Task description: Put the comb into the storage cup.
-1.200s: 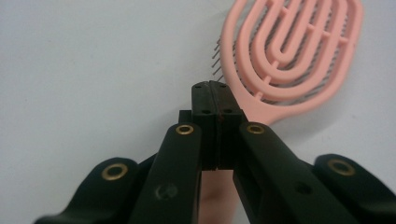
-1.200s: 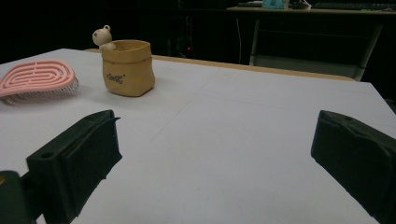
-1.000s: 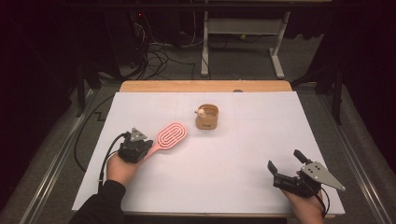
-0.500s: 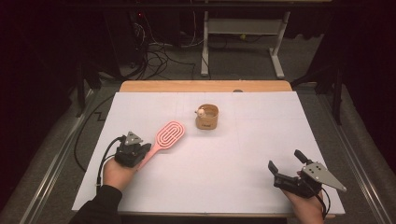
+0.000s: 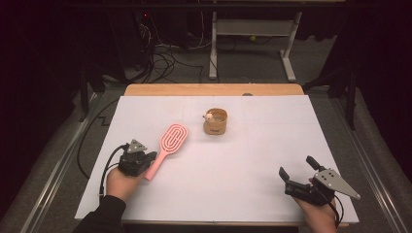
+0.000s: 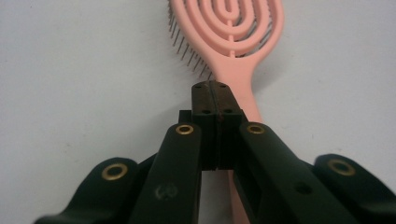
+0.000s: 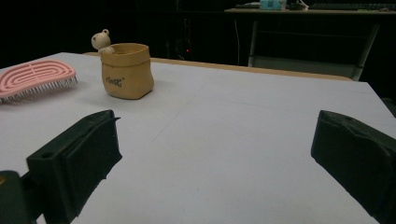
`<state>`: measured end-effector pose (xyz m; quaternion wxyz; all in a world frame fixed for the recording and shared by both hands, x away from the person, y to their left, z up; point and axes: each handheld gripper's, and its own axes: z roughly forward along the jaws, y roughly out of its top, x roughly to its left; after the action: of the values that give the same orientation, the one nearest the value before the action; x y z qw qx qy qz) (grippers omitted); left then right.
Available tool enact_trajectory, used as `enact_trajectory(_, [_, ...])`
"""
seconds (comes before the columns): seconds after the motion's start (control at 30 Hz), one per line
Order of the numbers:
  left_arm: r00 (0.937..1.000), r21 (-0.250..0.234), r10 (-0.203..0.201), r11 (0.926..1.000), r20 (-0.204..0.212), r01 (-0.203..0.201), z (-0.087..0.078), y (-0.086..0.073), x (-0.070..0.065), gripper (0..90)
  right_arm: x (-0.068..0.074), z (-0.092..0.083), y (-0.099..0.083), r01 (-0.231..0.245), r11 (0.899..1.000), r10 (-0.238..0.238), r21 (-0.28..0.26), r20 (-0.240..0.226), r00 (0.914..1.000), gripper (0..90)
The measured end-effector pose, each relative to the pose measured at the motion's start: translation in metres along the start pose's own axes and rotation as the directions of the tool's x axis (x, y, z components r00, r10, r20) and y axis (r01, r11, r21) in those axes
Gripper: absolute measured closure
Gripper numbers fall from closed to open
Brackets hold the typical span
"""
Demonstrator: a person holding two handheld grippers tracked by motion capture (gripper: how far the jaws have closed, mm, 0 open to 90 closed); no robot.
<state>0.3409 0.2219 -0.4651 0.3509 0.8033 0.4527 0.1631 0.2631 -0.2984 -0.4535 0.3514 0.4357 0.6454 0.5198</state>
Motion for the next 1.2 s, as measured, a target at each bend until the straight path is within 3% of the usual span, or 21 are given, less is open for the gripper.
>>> enact_trajectory(0.2, [0.998,-0.071,-0.063,0.9955,0.0,0.063,-0.011,-0.009,0.006,88.5,0.0,0.0,0.0,0.001,1.0,-0.001,0.002,-0.001,1.0,1.6])
enact_trajectory(0.4, [0.9945,-0.177,-0.105,0.9789,-0.006,0.102,-0.031,-0.026,0.006,88.3,0.0,0.0,-0.001,0.0,1.0,0.0,0.003,0.0,1.0,1.6])
enact_trajectory(0.53, [0.9932,-0.21,-0.116,0.9712,-0.007,0.112,-0.038,-0.037,0.003,88.0,0.001,0.0,-0.001,0.004,1.0,-0.004,0.003,0.0,1.0,1.6])
enact_trajectory(0.63, [0.9961,-0.208,-0.087,0.9747,-0.016,0.082,-0.043,-0.042,0.0,85.0,0.001,0.001,-0.001,0.007,1.0,-0.007,0.003,0.0,1.0,1.6])
enact_trajectory(0.73, [0.9945,-0.241,-0.104,0.9656,-0.011,0.098,-0.048,-0.043,0.001,85.0,0.001,0.002,-0.001,0.008,1.0,-0.008,0.007,0.001,1.0,1.6])
enact_trajectory(0.83, [0.9939,-0.244,-0.11,0.964,-0.009,0.104,-0.047,-0.043,0.002,84.7,0.001,0.002,-0.001,0.009,1.0,-0.01,0.009,0.004,0.9999,1.6])
enact_trajectory(1.0, [0.9941,-0.245,-0.107,0.9642,-0.012,0.101,-0.045,-0.042,0.001,76.5,0.002,0.002,-0.002,0.013,1.0,-0.013,0.012,0.006,0.9999,1.6])
enact_trajectory(1.13, [0.9953,-0.248,-0.094,0.9651,-0.025,0.085,-0.044,-0.04,-0.003,61.8,0.001,0.002,-0.002,0.012,1.0,-0.012,0.014,0.008,0.9999,1.6])
enact_trajectory(1.2, [0.996,-0.245,-0.085,0.9665,-0.027,0.076,-0.044,-0.039,-0.005,61.8,0.001,0.002,-0.002,0.011,1.0,-0.012,0.013,0.008,0.9999,1.6])
